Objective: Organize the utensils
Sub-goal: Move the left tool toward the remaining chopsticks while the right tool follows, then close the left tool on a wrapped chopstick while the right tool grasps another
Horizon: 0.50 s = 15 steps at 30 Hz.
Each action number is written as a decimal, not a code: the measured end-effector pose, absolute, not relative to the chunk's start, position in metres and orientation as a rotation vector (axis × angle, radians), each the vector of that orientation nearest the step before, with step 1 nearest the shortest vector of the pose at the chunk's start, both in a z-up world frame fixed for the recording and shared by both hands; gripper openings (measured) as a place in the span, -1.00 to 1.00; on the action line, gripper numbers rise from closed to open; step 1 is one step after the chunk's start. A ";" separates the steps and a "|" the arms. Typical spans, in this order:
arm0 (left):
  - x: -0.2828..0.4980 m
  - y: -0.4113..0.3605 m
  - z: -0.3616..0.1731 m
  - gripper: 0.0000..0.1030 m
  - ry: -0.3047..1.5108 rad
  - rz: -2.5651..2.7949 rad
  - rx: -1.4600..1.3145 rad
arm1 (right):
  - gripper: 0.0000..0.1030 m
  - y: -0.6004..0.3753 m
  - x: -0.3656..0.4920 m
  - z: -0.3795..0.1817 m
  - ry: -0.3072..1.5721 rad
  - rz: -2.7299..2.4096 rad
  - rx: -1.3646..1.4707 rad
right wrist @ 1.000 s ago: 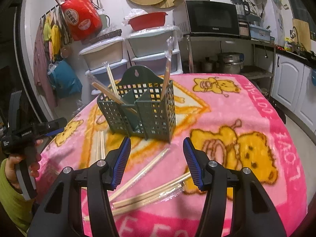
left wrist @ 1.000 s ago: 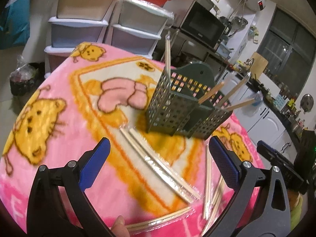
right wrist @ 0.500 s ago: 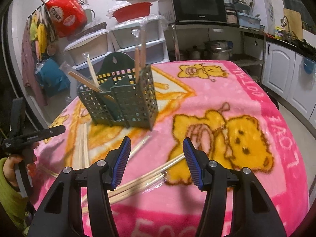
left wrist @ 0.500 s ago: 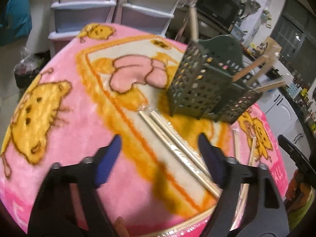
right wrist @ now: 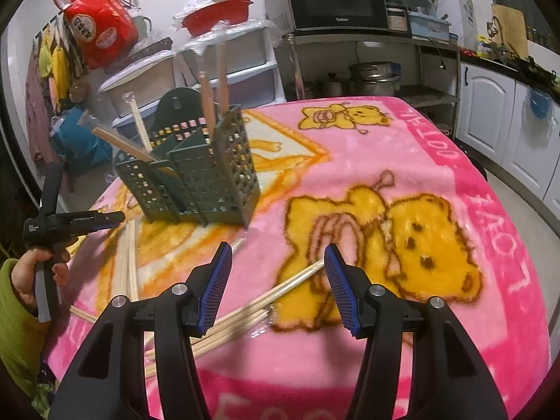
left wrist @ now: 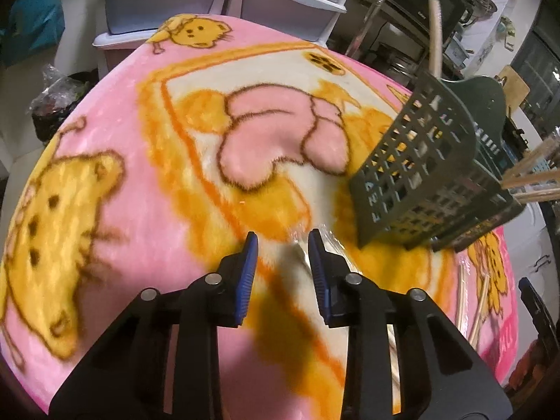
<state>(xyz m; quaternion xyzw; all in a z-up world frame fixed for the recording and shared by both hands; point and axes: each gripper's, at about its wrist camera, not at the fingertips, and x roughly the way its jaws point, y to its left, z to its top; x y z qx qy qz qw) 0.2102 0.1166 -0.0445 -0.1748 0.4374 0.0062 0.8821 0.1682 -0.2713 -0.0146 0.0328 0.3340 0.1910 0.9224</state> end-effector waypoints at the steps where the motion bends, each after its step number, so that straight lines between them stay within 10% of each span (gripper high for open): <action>1: 0.213 0.116 -0.046 -0.54 0.918 0.011 -0.365 | 0.02 -0.274 0.171 -0.016 0.693 0.385 0.070; 15: 0.234 0.112 -0.055 -0.67 0.930 0.003 -0.372 | 0.02 -0.283 0.208 -0.049 0.852 0.342 0.120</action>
